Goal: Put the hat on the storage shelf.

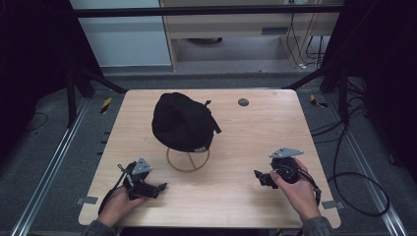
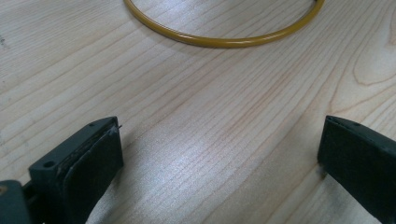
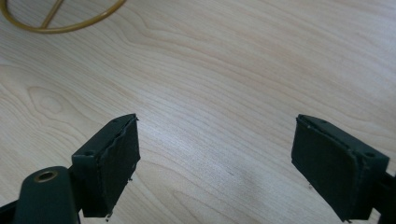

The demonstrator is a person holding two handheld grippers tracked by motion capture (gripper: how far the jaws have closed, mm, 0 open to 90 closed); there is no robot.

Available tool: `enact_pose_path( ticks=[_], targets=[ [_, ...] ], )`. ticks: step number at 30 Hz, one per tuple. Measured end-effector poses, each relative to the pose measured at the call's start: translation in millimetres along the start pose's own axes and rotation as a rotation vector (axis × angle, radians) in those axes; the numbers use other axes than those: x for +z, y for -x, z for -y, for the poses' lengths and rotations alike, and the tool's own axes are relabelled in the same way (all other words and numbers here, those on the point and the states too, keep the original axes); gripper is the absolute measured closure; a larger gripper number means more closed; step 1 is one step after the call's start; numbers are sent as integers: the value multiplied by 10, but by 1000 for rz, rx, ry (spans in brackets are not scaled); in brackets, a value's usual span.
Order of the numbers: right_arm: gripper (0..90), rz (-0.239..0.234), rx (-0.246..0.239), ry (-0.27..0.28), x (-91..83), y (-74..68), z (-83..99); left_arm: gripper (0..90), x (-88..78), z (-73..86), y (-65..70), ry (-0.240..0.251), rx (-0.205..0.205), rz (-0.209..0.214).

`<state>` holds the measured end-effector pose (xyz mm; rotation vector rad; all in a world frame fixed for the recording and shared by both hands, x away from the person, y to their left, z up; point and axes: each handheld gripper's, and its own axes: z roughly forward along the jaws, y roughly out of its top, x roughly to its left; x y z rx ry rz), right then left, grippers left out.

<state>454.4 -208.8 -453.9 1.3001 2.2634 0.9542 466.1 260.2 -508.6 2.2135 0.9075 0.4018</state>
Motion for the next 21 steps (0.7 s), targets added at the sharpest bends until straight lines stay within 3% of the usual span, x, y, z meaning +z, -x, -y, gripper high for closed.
enact_pose_path(
  ticks=[10,21],
  targets=[
    [161,-8,17,-26,239,13,67,0,-1,1,4,0,-2,-3],
    [163,-39,18,-21,422,-115,68,0,-1,1,5,0,-3,-4]
  ],
)
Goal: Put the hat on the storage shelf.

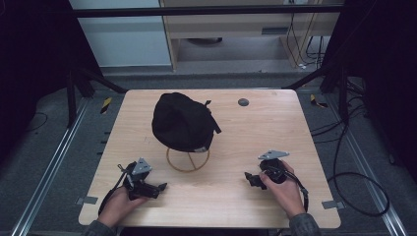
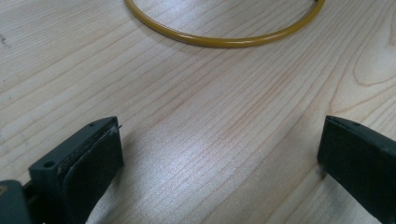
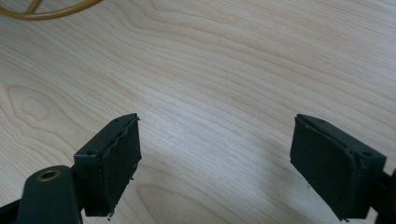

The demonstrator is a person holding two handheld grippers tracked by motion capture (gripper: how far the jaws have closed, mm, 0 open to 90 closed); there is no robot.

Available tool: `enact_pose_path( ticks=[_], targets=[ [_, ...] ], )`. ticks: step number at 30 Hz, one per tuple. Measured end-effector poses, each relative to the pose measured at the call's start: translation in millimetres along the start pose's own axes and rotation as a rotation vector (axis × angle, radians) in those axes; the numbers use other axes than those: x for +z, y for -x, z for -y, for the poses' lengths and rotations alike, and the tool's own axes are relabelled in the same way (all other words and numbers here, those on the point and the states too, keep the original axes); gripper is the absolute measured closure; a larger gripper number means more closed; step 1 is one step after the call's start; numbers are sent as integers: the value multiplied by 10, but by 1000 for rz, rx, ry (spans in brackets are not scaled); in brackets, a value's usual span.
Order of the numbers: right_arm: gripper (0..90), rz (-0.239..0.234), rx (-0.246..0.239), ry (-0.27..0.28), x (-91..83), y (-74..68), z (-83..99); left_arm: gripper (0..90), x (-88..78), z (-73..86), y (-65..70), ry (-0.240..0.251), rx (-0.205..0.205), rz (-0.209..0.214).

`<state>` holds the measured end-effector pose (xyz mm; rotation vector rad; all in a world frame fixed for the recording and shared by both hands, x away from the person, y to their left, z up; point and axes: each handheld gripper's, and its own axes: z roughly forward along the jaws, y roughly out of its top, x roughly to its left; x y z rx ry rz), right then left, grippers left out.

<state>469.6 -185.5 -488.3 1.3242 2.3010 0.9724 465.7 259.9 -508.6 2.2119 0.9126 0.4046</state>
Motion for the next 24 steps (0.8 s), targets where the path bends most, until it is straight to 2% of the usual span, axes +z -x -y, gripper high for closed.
enact_pose_path(
  ticks=[8,13,14,16,20,21,24],
  targets=[
    [144,-5,18,17,115,-37,-100,0,0,0,-1,-1,0,1],
    [130,19,18,18,253,-56,-147,0,1,0,0,1,0,0],
    [130,39,12,21,304,-63,-154,0,1,0,0,1,0,0],
    [115,37,41,17,354,-63,-159,0,1,1,1,2,-1,0],
    [95,108,13,54,422,-91,-123,0,1,2,3,2,-4,-2],
    [89,111,16,68,431,-95,-110,0,1,2,3,2,-4,-2],
    [82,117,19,66,432,-93,-109,0,-1,3,8,2,-10,-8]
  ],
)
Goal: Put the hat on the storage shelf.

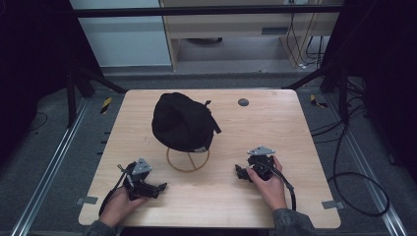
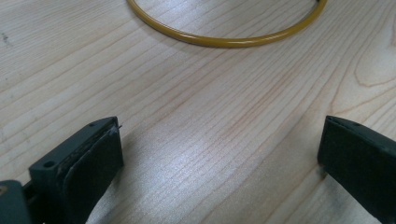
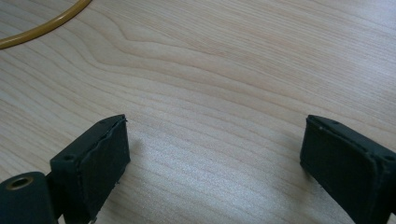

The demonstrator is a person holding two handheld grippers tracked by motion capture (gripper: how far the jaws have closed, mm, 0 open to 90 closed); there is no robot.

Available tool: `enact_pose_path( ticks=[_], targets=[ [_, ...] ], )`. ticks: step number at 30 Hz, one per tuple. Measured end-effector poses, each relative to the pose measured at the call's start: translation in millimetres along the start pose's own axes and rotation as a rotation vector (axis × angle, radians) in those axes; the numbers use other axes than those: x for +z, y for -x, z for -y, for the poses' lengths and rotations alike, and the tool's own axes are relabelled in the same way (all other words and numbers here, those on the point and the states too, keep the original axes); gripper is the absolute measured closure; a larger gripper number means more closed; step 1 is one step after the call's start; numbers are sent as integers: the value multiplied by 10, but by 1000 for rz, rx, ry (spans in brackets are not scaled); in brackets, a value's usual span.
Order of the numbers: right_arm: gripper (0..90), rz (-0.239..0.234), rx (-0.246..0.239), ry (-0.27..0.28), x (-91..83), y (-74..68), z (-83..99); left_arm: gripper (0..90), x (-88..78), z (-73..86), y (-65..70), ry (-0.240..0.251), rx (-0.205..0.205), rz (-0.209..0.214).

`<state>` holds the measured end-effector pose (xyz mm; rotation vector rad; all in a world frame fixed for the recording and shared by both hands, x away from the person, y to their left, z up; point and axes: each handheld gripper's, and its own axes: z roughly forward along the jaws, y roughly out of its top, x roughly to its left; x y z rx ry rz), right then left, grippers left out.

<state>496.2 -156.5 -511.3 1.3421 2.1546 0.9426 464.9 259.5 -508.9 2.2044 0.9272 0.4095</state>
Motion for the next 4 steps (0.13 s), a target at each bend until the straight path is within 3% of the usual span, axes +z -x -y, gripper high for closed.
enact_pose_path(
  ticks=[4],
  targets=[
    [78,4,10,-3,-10,-3,8,0,-3,2,3,-1,-4,-5]
  ],
)
